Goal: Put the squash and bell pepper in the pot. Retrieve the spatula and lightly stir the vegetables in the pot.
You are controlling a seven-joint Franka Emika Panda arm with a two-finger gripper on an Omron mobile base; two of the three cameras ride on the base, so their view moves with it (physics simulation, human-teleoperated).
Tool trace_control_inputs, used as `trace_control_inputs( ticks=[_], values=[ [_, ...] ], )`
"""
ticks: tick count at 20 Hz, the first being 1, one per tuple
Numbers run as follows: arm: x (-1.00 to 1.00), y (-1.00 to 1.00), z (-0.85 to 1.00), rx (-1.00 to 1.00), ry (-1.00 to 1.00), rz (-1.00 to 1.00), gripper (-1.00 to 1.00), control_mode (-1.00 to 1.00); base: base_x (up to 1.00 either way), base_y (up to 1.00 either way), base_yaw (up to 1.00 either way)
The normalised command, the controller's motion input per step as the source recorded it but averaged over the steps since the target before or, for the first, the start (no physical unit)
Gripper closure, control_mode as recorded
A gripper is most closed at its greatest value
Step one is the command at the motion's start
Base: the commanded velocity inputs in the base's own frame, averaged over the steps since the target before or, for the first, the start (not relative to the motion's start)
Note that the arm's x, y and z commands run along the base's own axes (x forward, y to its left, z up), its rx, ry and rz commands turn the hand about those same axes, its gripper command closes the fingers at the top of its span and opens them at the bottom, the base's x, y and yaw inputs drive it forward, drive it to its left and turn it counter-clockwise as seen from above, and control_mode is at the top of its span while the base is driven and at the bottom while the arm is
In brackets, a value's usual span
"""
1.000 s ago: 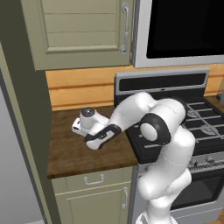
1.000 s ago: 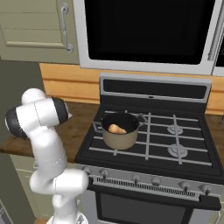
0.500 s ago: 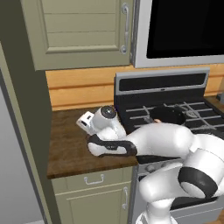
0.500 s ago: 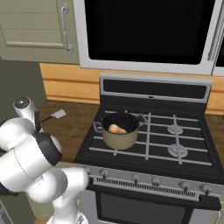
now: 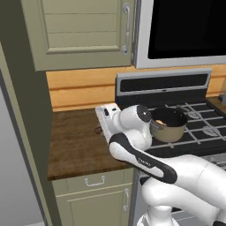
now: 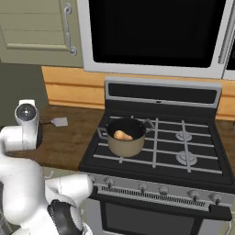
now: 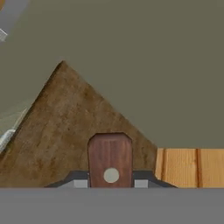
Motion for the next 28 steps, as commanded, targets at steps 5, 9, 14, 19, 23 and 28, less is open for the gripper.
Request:
trace_control_inputs(
  ticks=[5,9,14,19,23,28],
  values=[
    [-0.51,-0.69,1.0,0.54,0.15,-0.32,1.0,-1.0,0.0,0.0,0.0],
    [-0.22,-0.96,1.0,0.51,0.04,-0.21,1.0,-1.0,0.0,0.0,0.0],
    [-0.03,-1.0,0.8,0.45,0.0,-0.16,1.0,-1.0,0.0,0.0,0.0],
    [0.0,-1.0,0.44,0.4,0.0,-0.22,1.0,-1.0,0.0,0.0,0.0],
    [0.0,-1.0,0.02,0.39,0.04,-0.26,1.0,-1.0,0.0,0.0,0.0],
    [0.15,-0.94,-0.02,0.34,0.08,-0.25,1.0,-1.0,0.0,0.0,0.0]
  ],
)
